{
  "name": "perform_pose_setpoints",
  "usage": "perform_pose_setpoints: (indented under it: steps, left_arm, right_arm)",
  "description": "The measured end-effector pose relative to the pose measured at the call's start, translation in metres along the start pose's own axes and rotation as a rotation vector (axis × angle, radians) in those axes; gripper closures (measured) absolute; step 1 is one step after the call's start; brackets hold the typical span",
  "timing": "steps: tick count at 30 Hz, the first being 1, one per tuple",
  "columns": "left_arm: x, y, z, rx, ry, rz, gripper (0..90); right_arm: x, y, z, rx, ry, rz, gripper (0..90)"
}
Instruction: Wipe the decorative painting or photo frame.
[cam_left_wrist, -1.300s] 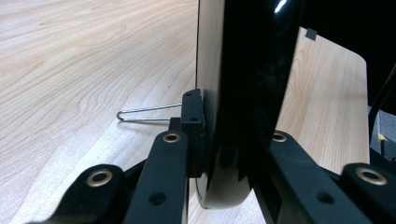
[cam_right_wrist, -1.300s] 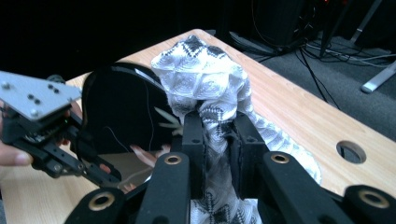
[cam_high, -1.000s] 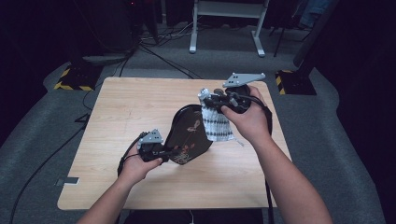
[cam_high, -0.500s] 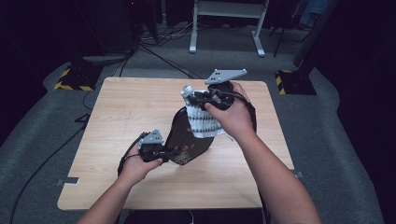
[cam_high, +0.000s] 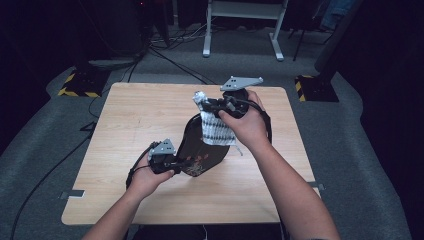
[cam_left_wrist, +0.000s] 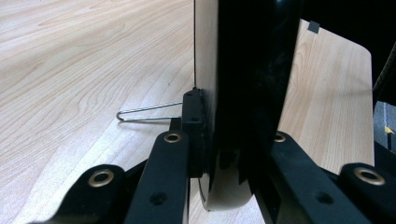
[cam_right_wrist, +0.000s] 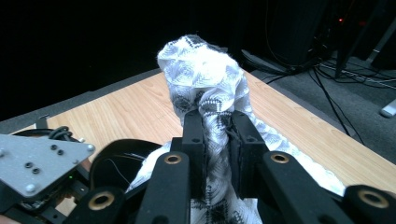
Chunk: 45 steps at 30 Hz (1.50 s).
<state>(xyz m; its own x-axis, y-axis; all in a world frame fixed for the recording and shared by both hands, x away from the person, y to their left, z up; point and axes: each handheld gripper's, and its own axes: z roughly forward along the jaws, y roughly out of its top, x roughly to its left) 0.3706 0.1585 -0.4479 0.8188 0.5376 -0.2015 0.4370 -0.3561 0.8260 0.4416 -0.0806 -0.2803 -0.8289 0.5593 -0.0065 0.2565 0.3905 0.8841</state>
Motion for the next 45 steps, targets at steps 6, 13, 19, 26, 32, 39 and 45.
perform_pose_setpoints:
  steps: [6, 13, 19, 26, 32, 39, 45]
  left_arm:
    - [0.0, 0.0, 0.0, -0.003, 0.002, -0.01, 79.8]
    - [0.0, 0.0, 0.0, -0.003, -0.005, -0.017, 79.8]
    - [0.001, -0.001, 0.001, -0.006, -0.005, -0.022, 79.6]
    - [0.001, -0.001, 0.001, -0.007, -0.004, -0.021, 79.5]
    - [0.002, -0.002, 0.001, -0.007, -0.008, -0.027, 79.1]
    - [0.002, -0.002, 0.001, -0.008, -0.006, -0.028, 79.1]
    - [0.002, -0.002, 0.002, -0.008, -0.012, -0.032, 79.1]
  right_arm:
    - [-0.007, -0.008, -0.003, 0.0, -0.027, 0.012, 79.1]
    - [-0.018, -0.021, -0.007, 0.014, -0.062, 0.036, 79.2]
    - [-0.024, -0.028, -0.009, 0.016, -0.076, 0.049, 79.1]
    - [-0.033, -0.037, -0.012, 0.019, -0.092, 0.073, 79.1]
    - [-0.038, -0.042, -0.015, 0.028, -0.11, 0.08, 79.1]
    - [-0.042, -0.047, -0.017, 0.029, -0.126, 0.091, 79.1]
    - [-0.046, -0.052, -0.019, 0.036, -0.142, 0.098, 79.2]
